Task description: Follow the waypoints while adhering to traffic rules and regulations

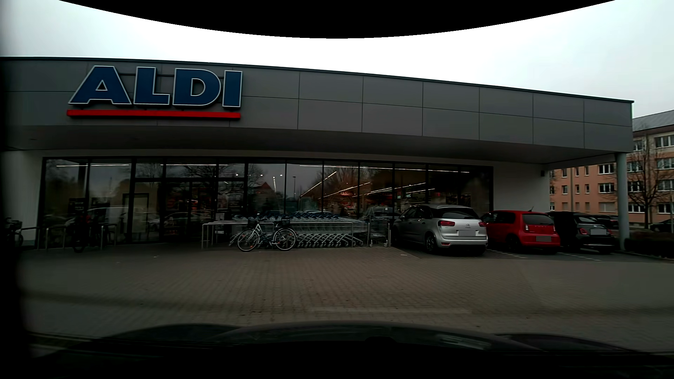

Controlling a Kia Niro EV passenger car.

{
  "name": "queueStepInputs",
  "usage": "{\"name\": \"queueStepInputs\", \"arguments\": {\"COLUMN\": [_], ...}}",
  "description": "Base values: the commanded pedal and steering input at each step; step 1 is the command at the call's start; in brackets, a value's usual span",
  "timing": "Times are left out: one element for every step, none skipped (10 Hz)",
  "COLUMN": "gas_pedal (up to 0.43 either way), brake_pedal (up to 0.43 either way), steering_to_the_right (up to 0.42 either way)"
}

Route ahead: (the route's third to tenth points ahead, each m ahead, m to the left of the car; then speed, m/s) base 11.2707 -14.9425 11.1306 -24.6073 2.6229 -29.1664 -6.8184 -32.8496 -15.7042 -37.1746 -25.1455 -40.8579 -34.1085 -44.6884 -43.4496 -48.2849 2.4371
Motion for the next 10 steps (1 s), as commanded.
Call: {"name": "queueStepInputs", "arguments": {"gas_pedal": [0.0,0.0,0.0,0.0,0.0,0.0,0.0,0.0,0.0,0.0], "brake_pedal": [0.0,0.0,0.0,0.0,0.0,0.0,0.0,0.0,0.0,0.0], "steering_to_the_right": [0.604,0.643,0.674,0.706,0.731,0.757,0.776,0.791,0.799,0.805]}}
